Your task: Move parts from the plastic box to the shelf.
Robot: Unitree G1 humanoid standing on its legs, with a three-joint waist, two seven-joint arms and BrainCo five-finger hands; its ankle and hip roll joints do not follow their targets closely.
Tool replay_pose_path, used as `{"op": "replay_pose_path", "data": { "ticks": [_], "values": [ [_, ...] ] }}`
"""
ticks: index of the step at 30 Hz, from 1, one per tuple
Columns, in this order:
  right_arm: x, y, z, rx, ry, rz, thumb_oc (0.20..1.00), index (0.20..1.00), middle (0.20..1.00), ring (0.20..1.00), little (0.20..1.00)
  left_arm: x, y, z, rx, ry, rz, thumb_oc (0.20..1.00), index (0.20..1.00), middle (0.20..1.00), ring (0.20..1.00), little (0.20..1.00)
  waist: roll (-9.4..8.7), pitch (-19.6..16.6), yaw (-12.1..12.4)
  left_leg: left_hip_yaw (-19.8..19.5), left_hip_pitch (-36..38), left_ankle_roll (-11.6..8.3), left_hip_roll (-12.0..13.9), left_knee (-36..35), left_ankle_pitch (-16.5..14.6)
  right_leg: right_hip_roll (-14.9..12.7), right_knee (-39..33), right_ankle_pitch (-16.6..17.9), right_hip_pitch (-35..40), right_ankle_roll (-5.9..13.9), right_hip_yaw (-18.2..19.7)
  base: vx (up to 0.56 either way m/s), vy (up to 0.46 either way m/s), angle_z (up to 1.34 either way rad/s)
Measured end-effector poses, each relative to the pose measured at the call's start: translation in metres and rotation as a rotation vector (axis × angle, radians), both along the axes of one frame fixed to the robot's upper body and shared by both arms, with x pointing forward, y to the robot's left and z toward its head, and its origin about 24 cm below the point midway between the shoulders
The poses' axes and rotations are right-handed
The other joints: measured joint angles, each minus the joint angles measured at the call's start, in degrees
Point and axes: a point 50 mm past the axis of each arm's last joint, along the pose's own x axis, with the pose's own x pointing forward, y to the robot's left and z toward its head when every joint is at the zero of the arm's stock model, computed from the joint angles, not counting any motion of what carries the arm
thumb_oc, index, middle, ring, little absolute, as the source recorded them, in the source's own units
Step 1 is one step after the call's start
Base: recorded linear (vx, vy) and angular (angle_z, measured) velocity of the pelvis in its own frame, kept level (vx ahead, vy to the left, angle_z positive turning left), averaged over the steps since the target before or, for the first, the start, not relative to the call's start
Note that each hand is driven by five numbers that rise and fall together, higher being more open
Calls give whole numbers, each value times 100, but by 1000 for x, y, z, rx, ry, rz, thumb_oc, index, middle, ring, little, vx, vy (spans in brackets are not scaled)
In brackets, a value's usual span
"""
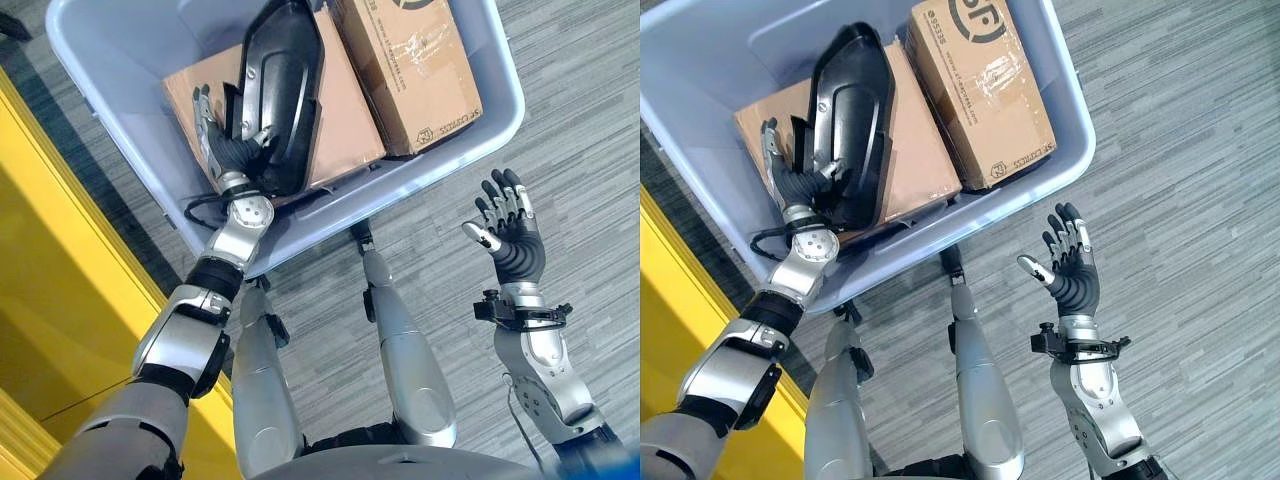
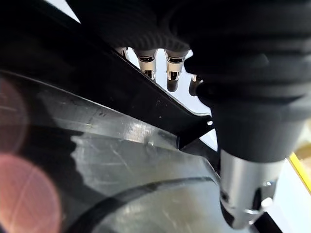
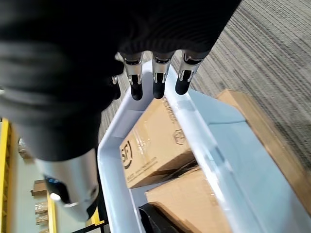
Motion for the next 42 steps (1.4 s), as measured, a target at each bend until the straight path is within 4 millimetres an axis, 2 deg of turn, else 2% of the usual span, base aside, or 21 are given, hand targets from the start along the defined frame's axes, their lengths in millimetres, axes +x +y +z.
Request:
{"op": "replay_pose_path", "data": {
  "ticks": [1,2,3,4,14,31,35,37,42],
  "values": [
    [0,0,0,0,0,-1,1000,1000,1000,1000,1000,1,0,4,1,-10,2,576,576,576,576,576,-3,-2,-1,3,-79,3,12,70,-17,8,21,-2,-74,3,22,15,7,-5],
    [0,0,0,0,0,-1,1000,1000,1000,1000,1000,1,1,5,2,-13,4,555,555,555,555,555,-7,-4,2,2,-97,7,16,91,-23,13,33,-1,-95,3,32,16,9,-8],
    [0,0,0,0,0,-1,1000,1000,1000,1000,1000,0,5,6,9,-18,12,498,498,498,498,498,-13,-5,2,15,-112,6,23,93,-23,26,49,1,-129,3,61,20,12,-6],
    [0,0,0,0,0,-1,1000,1000,1000,1000,1000,0,7,6,14,-18,19,200,200,200,200,200,-13,-6,1,17,-110,6,31,102,-24,34,54,2,-129,4,67,26,13,-6],
    [0,0,0,1,-1,-1,1000,1000,1000,1000,1000,-1,16,10,33,-37,49,200,200,200,200,200,-165,-132,16,25,-298,-6,56,267,-77,51,127,21,-296,8,96,0,0,0],
    [0,0,0,0,-2,6,1000,1000,1000,1000,1000,4,17,7,57,12,39,200,200,200,200,200,-170,-166,30,6,-273,-1,64,386,-90,60,252,23,-272,2,101,0,0,0],
    [0,0,0,0,-1,9,1000,1000,1000,1000,1000,2,17,2,7,27,12,200,200,200,200,200,-163,-176,49,1,-184,1,64,392,-89,60,263,40,-186,-20,101,0,0,0],
    [2,1,1,12,-1,13,1000,1000,1000,1000,1000,-8,15,-10,-67,34,-36,200,200,200,200,200,-163,-175,63,3,-15,-4,64,360,-94,60,262,37,-29,-20,99,0,0,0],
    [6,2,5,15,-20,19,1000,1000,1000,1000,1000,-40,7,-63,-192,122,-99,200,200,200,200,200,-152,-181,146,8,377,1,42,207,-83,45,224,4,318,-38,81,-4,14,0]
  ]
}}
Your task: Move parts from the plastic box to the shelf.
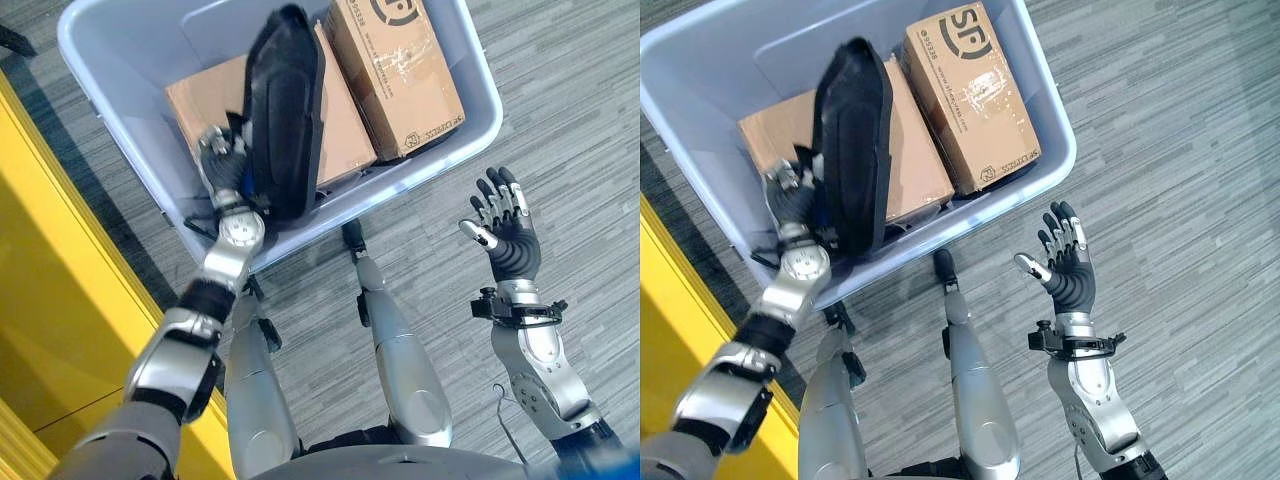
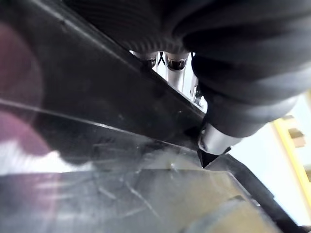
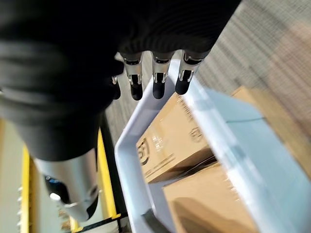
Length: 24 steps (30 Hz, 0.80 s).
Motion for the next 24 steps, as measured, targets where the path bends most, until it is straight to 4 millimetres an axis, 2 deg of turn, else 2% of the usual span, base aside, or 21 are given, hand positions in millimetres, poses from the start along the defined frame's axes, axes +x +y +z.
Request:
{"op": "replay_pose_path", "data": {
  "ticks": [4,10,12,13,14,15,20,24],
  "values": [
    [0,-1,-1,-4,5,-1,1000,1000,1000,1000,1000,-16,10,-9,-49,-3,25,200,200,200,200,200,17,1,154,7,462,6,-35,-306,141,-9,-88,3,365,-14,-34,-38,-2,2],
    [2,0,0,-14,6,11,1000,1000,1000,1000,1000,-26,17,6,-54,-78,6,200,200,200,200,200,101,-28,278,-24,926,12,-65,-514,185,-80,-224,-30,852,-33,-127,53,5,6],
    [3,-1,1,-20,5,13,1000,1000,1000,1000,1000,-33,22,7,-34,-92,5,200,200,200,200,200,196,-85,319,-28,1190,23,-86,-642,184,-112,-315,-54,1118,-34,-163,94,5,8],
    [1,-4,-1,-24,18,8,1000,1000,1000,1000,1000,-37,23,8,-28,-102,-7,200,200,200,200,200,325,-200,350,-25,1330,30,-103,-745,195,-89,-396,-53,1259,-34,-180,78,-9,5],
    [2,-4,-1,-25,18,7,1000,1000,1000,1000,1000,-37,24,10,-30,-112,-9,200,200,200,200,200,374,-242,427,-25,1357,33,-110,-759,195,-107,-420,-53,1294,-33,-180,128,-11,7],
    [6,-6,3,-32,14,9,1000,1000,1000,1000,1000,-45,29,14,-15,-131,-16,200,200,200,200,200,436,-238,423,-46,1636,30,-98,-789,202,-93,-463,-48,1605,-30,-242,62,-11,10],
    [6,-9,2,-48,16,27,1000,1000,1000,1000,1000,-63,35,20,54,-162,-78,200,200,200,200,200,594,-626,507,-156,2157,-5,-82,-1083,234,-83,-732,-84,2209,-39,-418,49,-19,13],
    [3,-13,-3,-65,39,36,1000,1000,1000,1000,1000,-73,39,11,89,-118,-126,200,200,200,200,200,684,-871,571,-249,2298,-3,-71,-1084,227,-92,-784,-124,2446,-48,-540,29,-54,15]
  ]
}}
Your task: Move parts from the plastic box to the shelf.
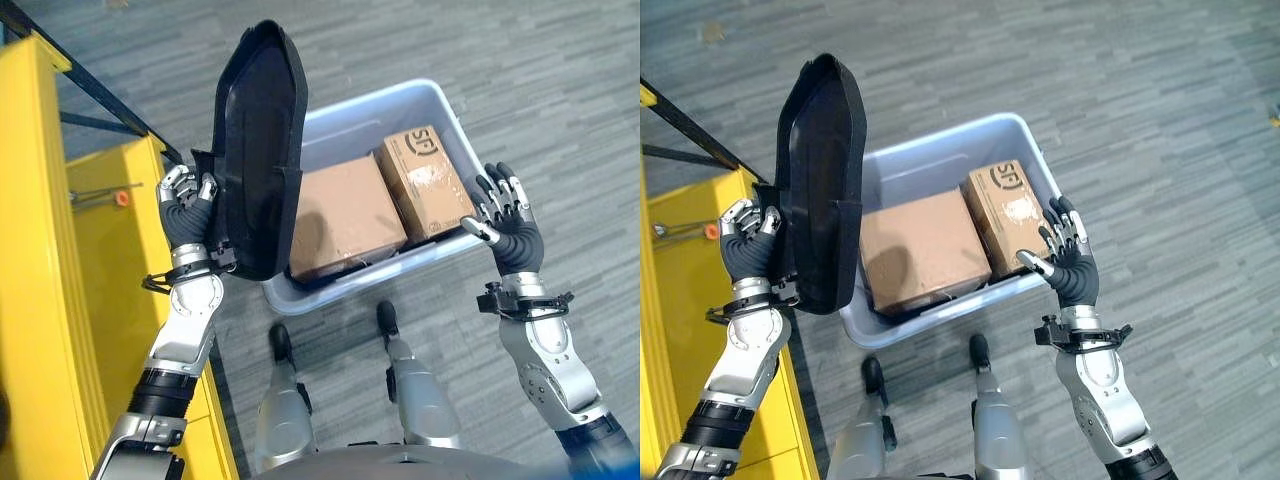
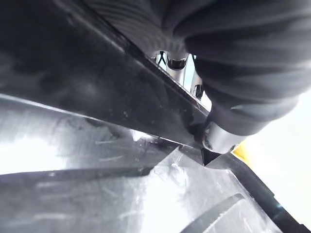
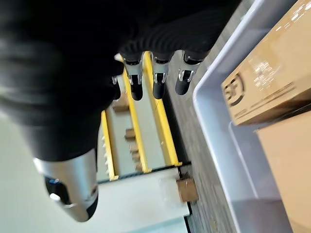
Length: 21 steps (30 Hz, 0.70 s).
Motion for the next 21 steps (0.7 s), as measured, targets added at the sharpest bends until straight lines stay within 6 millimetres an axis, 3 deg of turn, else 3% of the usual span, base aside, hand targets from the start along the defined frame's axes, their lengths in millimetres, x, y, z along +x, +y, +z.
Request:
{"op": "replay_pose_path", "data": {
  "ticks": [4,6,8,11,13,14,15,16,17,18,19,21],
  "values": [
    [-4,-3,-11,-26,59,20,1000,1000,1000,1000,1000,-27,10,-32,69,159,-28,200,200,200,200,200,40,-223,41,-178,216,4,139,-2,-34,96,4,-99,333,-31,-171,16,-181,17],
    [-5,-5,-15,-33,77,23,1000,1000,1000,1000,1000,-32,11,-36,78,185,-43,200,200,200,200,200,54,-277,4,-245,290,-13,146,-3,-28,105,0,-127,455,-64,-246,-5,-126,21],
    [-7,-5,-19,-49,100,38,1000,1000,1000,1000,1000,-48,17,-48,77,251,-44,200,200,200,200,200,138,-393,270,-409,388,-49,342,-8,-55,272,19,-205,636,-159,-399,-53,-266,24],
    [-8,-7,-20,-79,111,56,1000,1000,1000,1000,1000,-60,19,-49,64,264,-53,200,200,200,200,200,207,-456,386,-630,375,-93,465,-21,-47,407,57,-282,730,-283,-687,-78,-166,34],
    [-9,-10,-21,-106,116,64,1000,1000,1000,1000,1000,-74,13,-62,19,315,-76,200,200,200,200,200,409,-548,660,-1059,150,-63,647,40,-57,629,301,-482,772,-414,-1120,-187,-174,108],
    [-8,-13,-19,-146,114,60,1000,1000,1000,1000,1000,-76,10,-68,11,347,-95,200,200,200,200,200,511,-530,775,-1206,13,427,667,19,-148,643,413,-574,847,-511,-1513,-186,-138,158],
    [-8,-15,-19,-178,113,59,1000,1000,1000,1000,1000,-76,9,-70,7,358,-99,200,200,200,200,200,528,-540,840,-1166,-55,744,665,-16,-393,619,457,-628,878,-604,-1712,-200,-148,163],
    [-8,-16,-18,-200,106,52,1000,1000,1000,1000,1000,-74,10,-70,11,362,-99,200,200,200,200,200,375,-533,884,-970,-140,542,602,114,-565,387,428,-755,831,-620,-1893,-197,-145,125],
    [-5,-14,-16,-198,94,53,1000,1000,1000,1000,1000,-76,13,-73,9,380,-92,200,200,200,200,200,210,-538,1028,-820,-173,374,420,459,-435,148,435,-688,808,-751,-2093,-260,-187,106],
    [-4,-15,-18,-193,99,45,1000,1000,1000,1000,1000,-74,13,-77,-5,395,-96,200,200,200,200,200,79,-535,1078,-577,-170,379,219,1108,-542,-61,307,-578,915,-785,-2277,-163,-119,122],
    [-7,-20,-23,-193,126,26,1000,1000,1000,1000,1000,-71,10,-81,-13,406,-111,200,200,200,200,200,-9,-561,943,-523,-128,266,-39,1868,-708,-274,118,-527,1152,-705,-2590,-67,-104,154],
    [-13,-27,-33,-186,178,-3,1000,1000,1000,1000,1000,-69,8,-80,-28,395,-110,200,200,200,200,200,132,-726,802,-234,274,266,-118,1732,-821,-289,335,-736,1209,-467,-2948,-96,-8,167]
  ]
}}
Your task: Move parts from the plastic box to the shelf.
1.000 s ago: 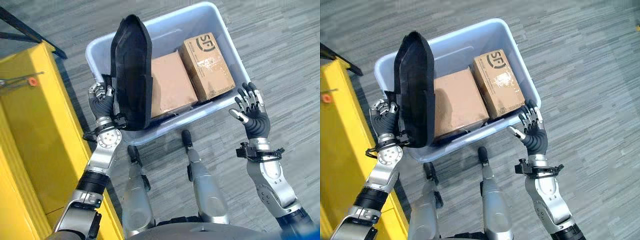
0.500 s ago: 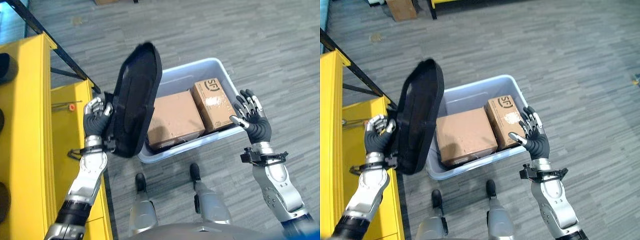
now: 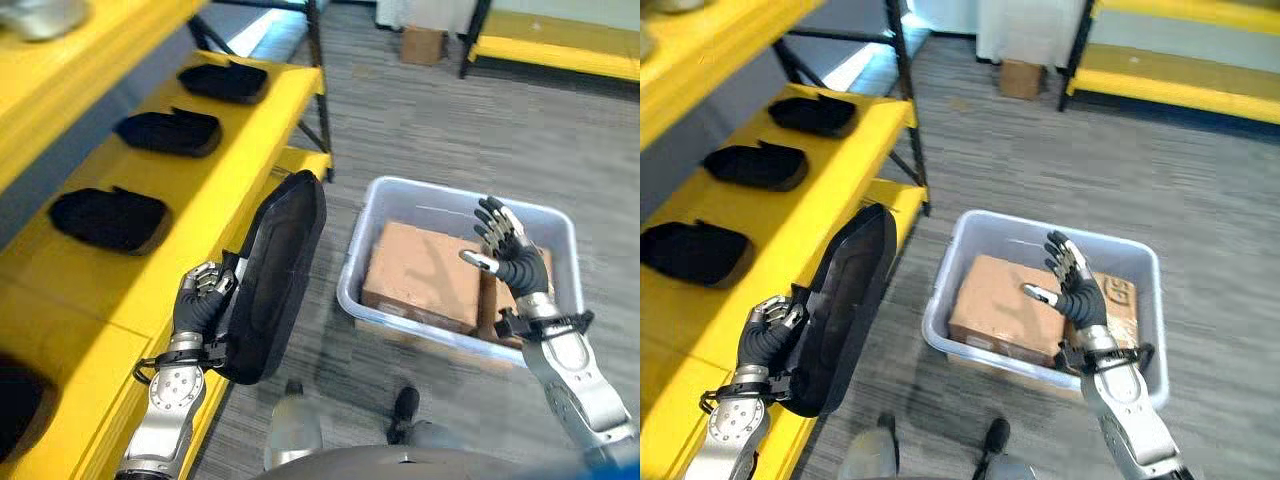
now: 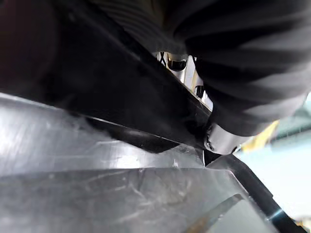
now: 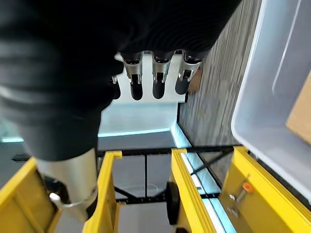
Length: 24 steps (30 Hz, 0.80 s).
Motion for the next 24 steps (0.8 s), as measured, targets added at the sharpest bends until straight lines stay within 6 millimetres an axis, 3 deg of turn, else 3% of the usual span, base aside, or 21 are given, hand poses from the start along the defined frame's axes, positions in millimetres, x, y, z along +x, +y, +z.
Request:
{"op": "replay_pose_path", "data": {
  "ticks": [2,3,4,5,6,8,9,11,12,16,17,20,23,24],
  "values": [
    [-9,0,-17,31,71,-21,1000,1000,1000,1000,1000,10,-1,10,18,-40,-24,200,200,200,200,200,-239,-140,-133,-116,187,-25,-191,-1054,586,-79,-32,-34,-60,-195,-141,-138,150,146],
    [-9,-1,-22,49,89,-37,1000,1000,1000,1000,1000,15,-2,18,29,-72,-43,200,200,200,200,200,-392,-160,-145,-40,224,11,-199,-998,286,-162,-47,56,-95,-81,-327,-58,136,91],
    [-7,-1,-23,69,93,-53,1000,1000,1000,1000,1000,16,-3,18,31,-68,-51,200,200,200,200,200,-415,-150,-66,136,218,4,-174,-527,-207,-191,-14,167,-90,-42,-448,-53,166,71],
    [-8,-3,-22,89,86,-73,1000,1000,1000,1000,1000,16,-5,16,31,-57,-69,200,200,200,200,200,-337,-151,-149,254,301,-45,-141,-321,-526,-220,32,180,7,28,-618,-64,240,79],
    [-9,-5,-23,104,89,-87,1000,1000,1000,1000,1000,15,-7,13,35,-42,-80,200,200,200,200,200,-273,-135,-246,152,532,22,-284,-731,-418,-393,237,172,115,73,-739,-73,236,97],
    [-15,-8,-26,111,102,-110,1000,1000,1000,1000,1000,15,-11,11,27,-36,-93,200,200,200,200,200,-222,-181,-348,55,528,101,-410,-811,-331,-563,386,305,209,132,-880,-104,229,89],
    [-17,-5,-30,117,123,-103,1000,1000,1000,1000,1000,11,-9,11,33,-27,-96,200,200,200,200,200,-199,-269,-318,-103,578,266,-518,-955,-228,-620,558,198,45,248,-861,-169,299,76],
    [-16,1,-31,128,123,-84,1000,1000,1000,1000,1000,10,-3,15,56,-35,-88,200,200,200,200,200,-446,-417,-220,-234,454,331,-756,-983,-197,-738,375,320,92,281,-920,-164,275,55],
    [-13,3,-29,128,114,-75,1000,1000,1000,1000,1000,9,-1,15,68,-34,-80,200,200,200,200,200,-471,-433,-160,-318,359,346,-824,-973,-219,-803,365,346,109,312,-936,-136,240,45],
    [-6,7,-26,136,97,-60,1000,1000,1000,1000,1000,5,2,14,94,-21,-72,200,200,200,200,200,-483,-443,32,-484,265,417,-984,-940,-153,-980,443,431,138,397,-965,-130,272,38],
    [-5,8,-32,151,114,-78,1000,1000,1000,1000,1000,6,0,13,109,-20,-74,200,200,200,200,200,-449,-400,47,-621,126,523,-1088,-681,-236,-1117,495,477,235,468,-1147,-201,442,54],
    [-5,17,-37,172,145,-58,1000,1000,1000,1000,1000,6,1,15,134,-25,-69,200,200,200,200,200,-481,-382,120,-643,169,619,-1202,-580,-290,-1285,716,565,285,501,-1150,-158,240,26],
    [-5,27,-40,186,159,-27,1000,1000,1000,1000,1000,10,-1,18,143,-45,-72,200,200,200,200,200,-451,-357,44,-750,185,852,-1200,-688,-64,-1485,1478,660,24,480,-786,-202,184,47],
    [-2,33,-39,185,156,-1,1000,1000,1000,1000,1000,18,-2,24,159,-73,-81,200,200,200,200,200,-379,-286,-31,-955,189,985,-1136,-885,177,-1128,2033,174,-508,695,629,-169,186,49]
  ]
}}
